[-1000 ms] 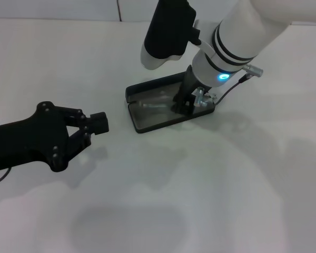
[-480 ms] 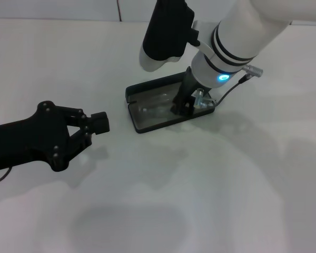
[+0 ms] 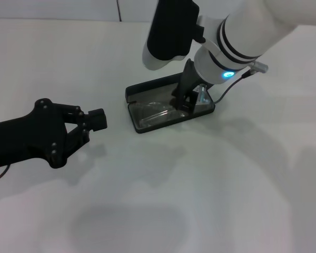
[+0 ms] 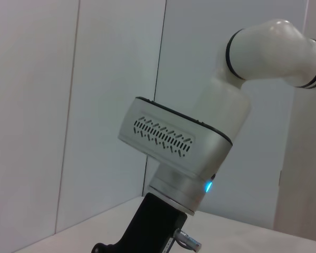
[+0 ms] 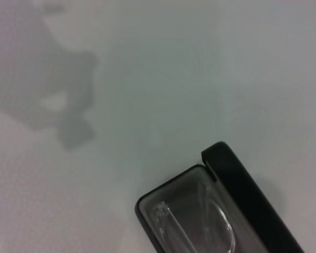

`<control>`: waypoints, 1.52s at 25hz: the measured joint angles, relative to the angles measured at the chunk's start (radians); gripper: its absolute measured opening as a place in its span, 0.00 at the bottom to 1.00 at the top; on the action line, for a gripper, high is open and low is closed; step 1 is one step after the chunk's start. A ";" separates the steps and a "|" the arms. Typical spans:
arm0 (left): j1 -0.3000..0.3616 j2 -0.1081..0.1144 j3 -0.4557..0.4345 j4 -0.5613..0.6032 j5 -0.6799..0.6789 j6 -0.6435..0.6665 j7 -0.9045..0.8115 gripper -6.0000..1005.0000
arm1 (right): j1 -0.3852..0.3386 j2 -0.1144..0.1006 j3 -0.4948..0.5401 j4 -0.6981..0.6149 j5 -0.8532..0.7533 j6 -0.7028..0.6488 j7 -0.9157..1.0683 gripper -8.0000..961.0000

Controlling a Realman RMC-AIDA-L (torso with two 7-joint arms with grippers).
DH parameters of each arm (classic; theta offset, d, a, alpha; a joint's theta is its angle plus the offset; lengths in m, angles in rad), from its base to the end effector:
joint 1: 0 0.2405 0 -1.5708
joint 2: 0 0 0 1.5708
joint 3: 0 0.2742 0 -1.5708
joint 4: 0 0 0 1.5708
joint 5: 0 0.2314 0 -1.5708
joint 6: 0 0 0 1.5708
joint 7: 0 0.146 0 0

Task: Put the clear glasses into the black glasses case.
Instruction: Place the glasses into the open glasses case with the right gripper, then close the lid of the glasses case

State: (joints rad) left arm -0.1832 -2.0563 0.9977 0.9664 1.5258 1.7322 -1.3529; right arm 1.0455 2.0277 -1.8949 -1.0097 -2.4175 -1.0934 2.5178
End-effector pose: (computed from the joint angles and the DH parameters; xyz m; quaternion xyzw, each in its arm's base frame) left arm -0.2836 0.2813 0.0367 -0.9194 -0.1300 -0.3451 0.1368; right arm 0.0585 0.4264 -0.1174 -0.9660 0.0184 -0.1887 0.1758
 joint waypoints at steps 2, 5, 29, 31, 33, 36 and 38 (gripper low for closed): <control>0.000 0.000 0.000 0.000 0.001 0.000 0.000 0.07 | -0.004 0.000 0.000 -0.001 0.000 -0.001 0.000 0.17; 0.001 -0.001 -0.001 0.000 0.002 0.000 0.000 0.07 | -0.008 0.000 0.000 -0.002 -0.001 -0.002 0.000 0.17; -0.072 -0.032 -0.148 -0.052 -0.075 0.007 -0.006 0.07 | -0.745 -0.008 0.309 -0.451 0.482 0.147 -0.484 0.17; -0.103 -0.032 -0.148 -0.077 -0.075 0.005 -0.007 0.07 | -0.780 -0.009 0.349 -0.401 0.625 0.124 -0.610 0.17; -0.133 -0.032 -0.151 -0.106 -0.076 -0.002 -0.006 0.07 | -0.791 -0.011 0.396 -0.318 0.766 0.063 -0.735 0.17; -0.184 -0.031 -0.148 -0.153 -0.070 -0.038 -0.003 0.07 | -0.793 -0.011 0.492 -0.153 0.937 -0.061 -0.911 0.17; -0.231 -0.032 -0.138 -0.199 -0.064 -0.081 0.005 0.07 | -0.793 -0.011 0.577 -0.032 1.013 -0.147 -0.991 0.17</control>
State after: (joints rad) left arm -0.4146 -2.0881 0.8596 0.7672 1.4620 1.6513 -1.3477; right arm 0.2524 2.0164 -1.3177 -1.0417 -1.4047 -1.2399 1.5268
